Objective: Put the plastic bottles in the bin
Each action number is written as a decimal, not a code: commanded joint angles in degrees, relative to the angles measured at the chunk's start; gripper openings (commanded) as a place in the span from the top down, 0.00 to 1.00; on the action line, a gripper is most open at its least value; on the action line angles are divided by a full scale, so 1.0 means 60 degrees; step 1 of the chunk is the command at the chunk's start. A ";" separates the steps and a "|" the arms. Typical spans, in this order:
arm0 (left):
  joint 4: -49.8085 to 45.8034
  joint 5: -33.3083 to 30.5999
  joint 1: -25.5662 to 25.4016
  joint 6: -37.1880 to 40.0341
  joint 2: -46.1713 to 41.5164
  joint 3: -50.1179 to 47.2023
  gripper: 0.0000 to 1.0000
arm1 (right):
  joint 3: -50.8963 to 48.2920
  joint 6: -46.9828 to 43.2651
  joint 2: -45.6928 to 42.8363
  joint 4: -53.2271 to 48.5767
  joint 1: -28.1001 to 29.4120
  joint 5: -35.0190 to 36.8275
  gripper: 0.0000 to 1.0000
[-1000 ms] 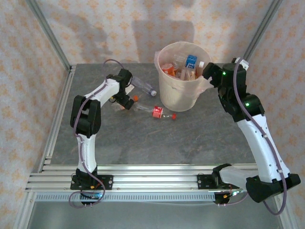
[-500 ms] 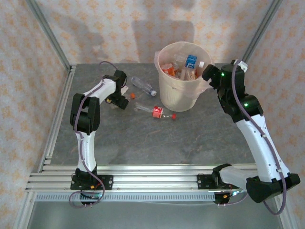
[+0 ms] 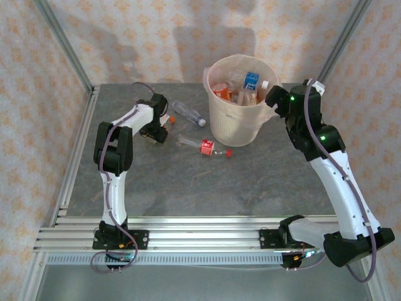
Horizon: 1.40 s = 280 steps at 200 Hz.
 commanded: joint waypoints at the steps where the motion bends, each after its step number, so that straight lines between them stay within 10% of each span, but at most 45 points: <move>1: -0.0283 -0.0045 0.0068 -0.0170 -0.0881 -0.0267 0.49 | -0.0146 0.0197 -0.0200 0.0241 0.0040 -0.0308 0.01; 100: 0.1718 0.0908 -0.0084 -0.2068 -0.5934 -0.3002 0.49 | -0.0549 0.0909 -0.0323 0.1667 0.0034 -0.3723 0.01; 158: 0.3567 0.2096 -0.1703 -0.2819 -0.8593 -0.4394 0.50 | -0.0359 0.1151 0.0360 0.2888 0.0086 -0.6391 0.00; 280: 0.5077 0.4246 -0.3605 -0.3055 -0.8939 -0.4498 0.50 | 0.1920 -0.0426 0.2516 0.2327 0.1882 -0.8264 0.29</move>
